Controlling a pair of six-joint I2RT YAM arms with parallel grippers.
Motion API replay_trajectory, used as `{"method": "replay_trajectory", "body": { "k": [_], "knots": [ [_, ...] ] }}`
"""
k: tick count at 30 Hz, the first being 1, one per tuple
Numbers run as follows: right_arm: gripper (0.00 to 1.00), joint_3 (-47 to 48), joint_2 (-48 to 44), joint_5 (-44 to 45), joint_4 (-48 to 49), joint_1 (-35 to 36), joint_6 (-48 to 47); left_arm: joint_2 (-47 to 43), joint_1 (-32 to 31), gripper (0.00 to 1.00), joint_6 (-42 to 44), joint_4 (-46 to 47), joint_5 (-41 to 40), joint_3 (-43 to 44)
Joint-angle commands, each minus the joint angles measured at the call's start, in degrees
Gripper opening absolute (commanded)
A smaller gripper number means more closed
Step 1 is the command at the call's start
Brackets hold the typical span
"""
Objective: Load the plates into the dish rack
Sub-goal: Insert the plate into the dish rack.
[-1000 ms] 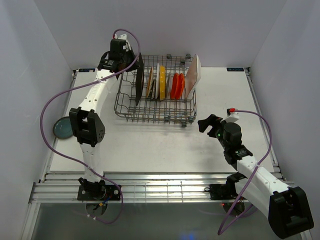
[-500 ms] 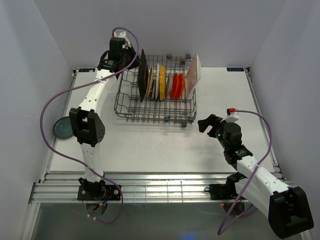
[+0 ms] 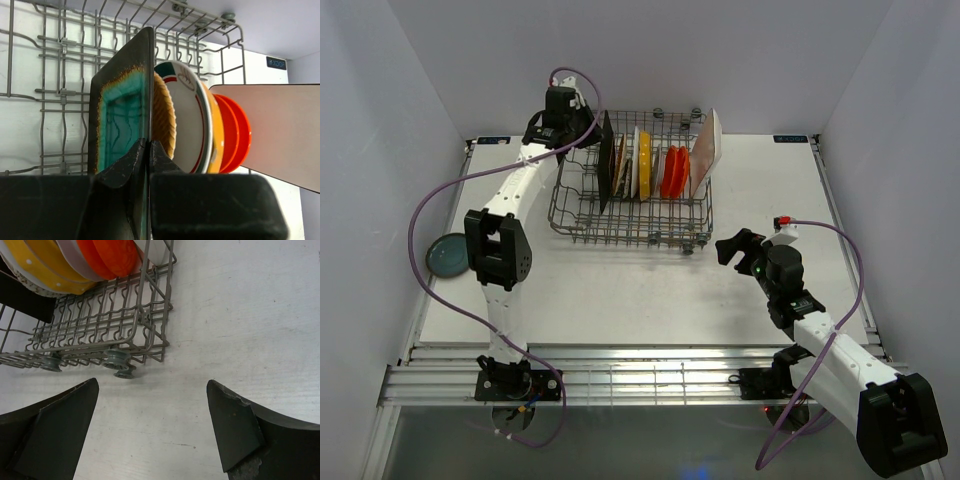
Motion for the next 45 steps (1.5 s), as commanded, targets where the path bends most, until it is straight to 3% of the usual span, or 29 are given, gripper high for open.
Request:
{"method": "replay_trajectory", "body": {
  "k": [1,23,33,36,45],
  "knots": [
    [0.94,1.4,-0.4,0.0,2.8,-0.1,-0.8,-4.1,0.4,0.00,-1.2,9.9,0.8,0.2],
    [0.94,1.4,-0.1,-0.4,2.8,-0.1,-0.7,-2.1,1.7,0.00,-3.1,12.4,4.2,-2.1],
    [0.94,1.6,0.3,-0.5,2.8,-0.1,-0.7,-3.1,1.6,0.16,-3.6,12.5,6.0,-2.1],
    [0.94,1.7,0.3,-0.6,2.8,-0.1,-0.8,-3.4,1.6,0.29,-3.4,12.5,6.3,-2.3],
    [0.94,1.7,0.3,-0.6,2.8,-0.1,-0.8,-4.1,1.6,0.33,-3.3,12.5,6.7,-3.1]
  ]
}}
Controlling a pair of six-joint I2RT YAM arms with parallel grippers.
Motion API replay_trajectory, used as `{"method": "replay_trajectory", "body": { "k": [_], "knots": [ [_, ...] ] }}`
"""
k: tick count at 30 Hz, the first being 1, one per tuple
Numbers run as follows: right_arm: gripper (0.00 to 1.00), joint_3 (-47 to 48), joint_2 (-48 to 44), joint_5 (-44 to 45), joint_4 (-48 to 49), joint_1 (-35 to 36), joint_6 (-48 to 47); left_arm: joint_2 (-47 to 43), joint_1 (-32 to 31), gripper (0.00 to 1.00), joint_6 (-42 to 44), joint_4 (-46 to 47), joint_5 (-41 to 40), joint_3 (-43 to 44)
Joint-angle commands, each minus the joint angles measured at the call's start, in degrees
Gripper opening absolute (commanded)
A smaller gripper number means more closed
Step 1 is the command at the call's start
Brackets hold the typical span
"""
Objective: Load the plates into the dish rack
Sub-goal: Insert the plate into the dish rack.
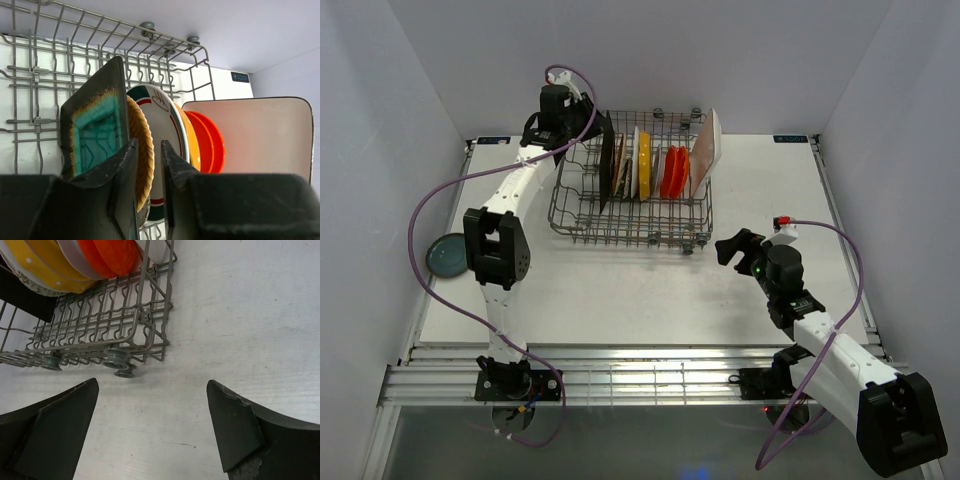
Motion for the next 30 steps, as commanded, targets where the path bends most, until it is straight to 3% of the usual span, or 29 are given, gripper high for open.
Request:
{"method": "replay_trajectory", "body": {
  "k": [1,7,17,21,30],
  "knots": [
    [0.95,1.7,0.0,-0.3,2.8,-0.1,-0.8,-4.7,0.3,0.36,-0.5,1.7,1.2,0.4],
    [0.95,1.8,0.1,-0.5,2.8,-0.1,-0.8,-6.3,0.2,0.57,0.0,1.6,1.1,0.5],
    [0.95,1.9,0.1,-0.8,2.8,-0.1,-0.8,-12.9,2.0,0.76,1.4,1.2,-1.0,-5.0],
    [0.95,1.9,0.1,-0.6,2.8,-0.1,-0.8,-16.6,3.0,0.95,1.5,1.5,-2.7,-8.9],
    [0.95,1.9,0.0,-0.6,2.8,-0.1,-0.9,-22.0,3.7,0.98,0.2,-3.2,-7.9,-13.6]
  ]
}}
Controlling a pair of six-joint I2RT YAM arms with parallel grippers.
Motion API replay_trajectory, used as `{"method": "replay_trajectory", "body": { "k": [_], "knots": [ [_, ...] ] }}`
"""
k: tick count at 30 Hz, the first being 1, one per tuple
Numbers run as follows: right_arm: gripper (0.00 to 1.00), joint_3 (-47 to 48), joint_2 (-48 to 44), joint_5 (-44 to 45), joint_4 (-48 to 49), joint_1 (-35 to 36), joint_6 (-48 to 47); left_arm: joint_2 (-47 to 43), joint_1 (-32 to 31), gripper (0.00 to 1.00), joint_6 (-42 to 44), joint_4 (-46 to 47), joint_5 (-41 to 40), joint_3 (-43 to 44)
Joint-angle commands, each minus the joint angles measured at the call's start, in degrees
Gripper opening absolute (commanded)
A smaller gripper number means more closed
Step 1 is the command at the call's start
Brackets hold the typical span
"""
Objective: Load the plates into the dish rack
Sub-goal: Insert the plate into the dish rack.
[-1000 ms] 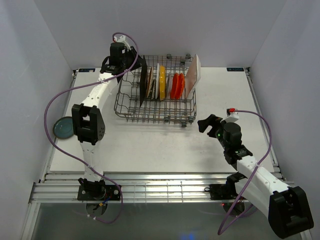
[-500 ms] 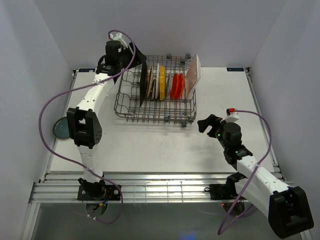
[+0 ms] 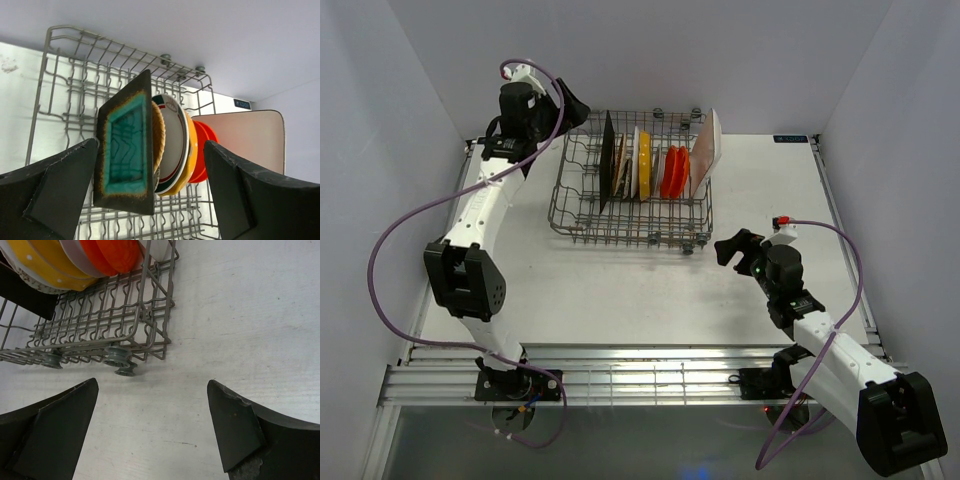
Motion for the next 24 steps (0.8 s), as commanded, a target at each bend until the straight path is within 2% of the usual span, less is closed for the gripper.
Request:
{"method": "replay_trajectory", "body": {
  "k": [1,4,5,7,13,24],
  "knots": [
    [0.95,1.8,-0.3,0.1,2.8,-0.1,-1.0,-4.7,0.0,0.98,-0.5,-3.6,-4.6,-2.2],
    [0.98,1.9,-0.2,-0.1,2.8,-0.1,-1.0,-8.0,0.0,0.98,-2.0,-4.3,-7.1,-5.5],
    [0.94,2.0,-0.1,-0.4,2.8,-0.1,-1.1,-12.3,0.0,0.98,-4.5,-4.4,-7.3,-10.5],
    [0.90,2.0,-0.1,-0.5,2.8,-0.1,-1.1,-14.3,0.0,0.98,-5.0,-4.4,-7.3,-12.8],
    [0.90,1.8,-0.8,-0.1,2.6,-0.1,-1.2,-22.2,0.0,0.98,-5.8,-5.0,-7.3,-21.2],
    [0.90,1.2,-1.0,0.1,3.2,-0.1,-1.1,-39.2,0.0,0.98,-5.4,-5.2,-18.9,-38.7]
  ]
}}
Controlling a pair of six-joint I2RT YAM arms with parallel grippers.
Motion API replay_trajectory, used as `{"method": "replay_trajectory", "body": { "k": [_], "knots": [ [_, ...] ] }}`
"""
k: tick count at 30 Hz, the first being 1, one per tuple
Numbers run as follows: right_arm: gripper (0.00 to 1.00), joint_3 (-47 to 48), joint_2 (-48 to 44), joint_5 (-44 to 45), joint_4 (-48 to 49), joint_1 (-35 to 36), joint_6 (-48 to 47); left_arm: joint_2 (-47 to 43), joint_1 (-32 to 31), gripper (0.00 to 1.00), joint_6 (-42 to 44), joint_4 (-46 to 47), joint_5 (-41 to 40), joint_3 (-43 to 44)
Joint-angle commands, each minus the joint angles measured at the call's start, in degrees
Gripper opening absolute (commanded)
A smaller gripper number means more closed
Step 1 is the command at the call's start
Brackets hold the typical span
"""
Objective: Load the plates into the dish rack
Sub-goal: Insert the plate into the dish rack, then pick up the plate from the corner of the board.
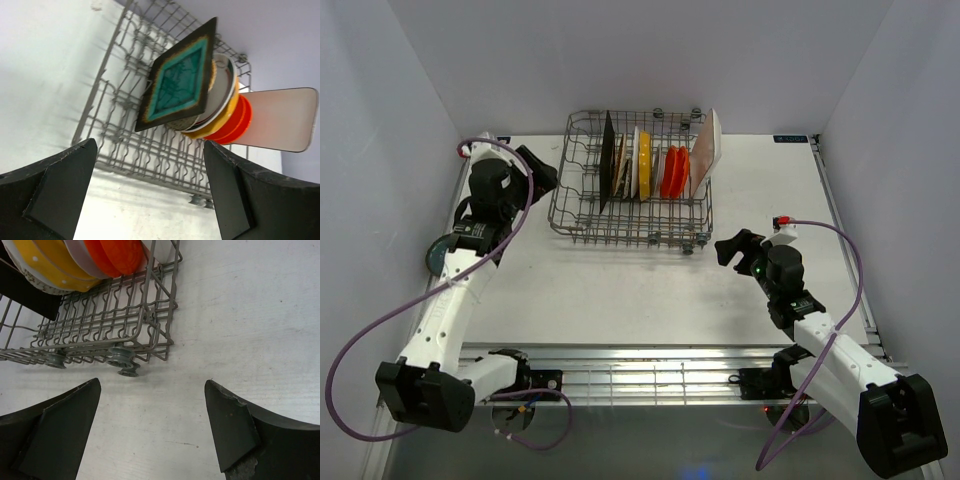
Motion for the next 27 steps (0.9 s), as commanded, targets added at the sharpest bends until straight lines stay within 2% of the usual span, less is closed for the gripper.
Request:
{"method": "replay_trajectory", "body": {
  "k": [1,4,10,17,27],
  "knots": [
    [0.90,1.1,-0.5,0.5,3.2,-0.1,-1.0,-4.0,0.0,0.98,0.3,-0.2,-6.2,-4.8],
    [0.90,0.9,-0.5,0.5,3.5,-0.1,-0.9,-5.2,0.0,0.98,1.1,-0.3,-9.8,-7.8],
    [0.90,0.8,-0.5,0.4,3.6,-0.1,-0.9,-6.8,0.0,0.98,2.9,-0.1,-11.6,-11.8],
    [0.90,0.8,0.1,0.4,3.9,-0.2,-0.9,-7.9,0.0,0.98,4.7,-0.1,-15.0,-13.2],
    [0.90,0.6,-0.3,0.3,3.8,-0.1,-0.7,-7.7,0.0,0.98,1.8,-0.2,-19.8,-14.9]
  ]
}}
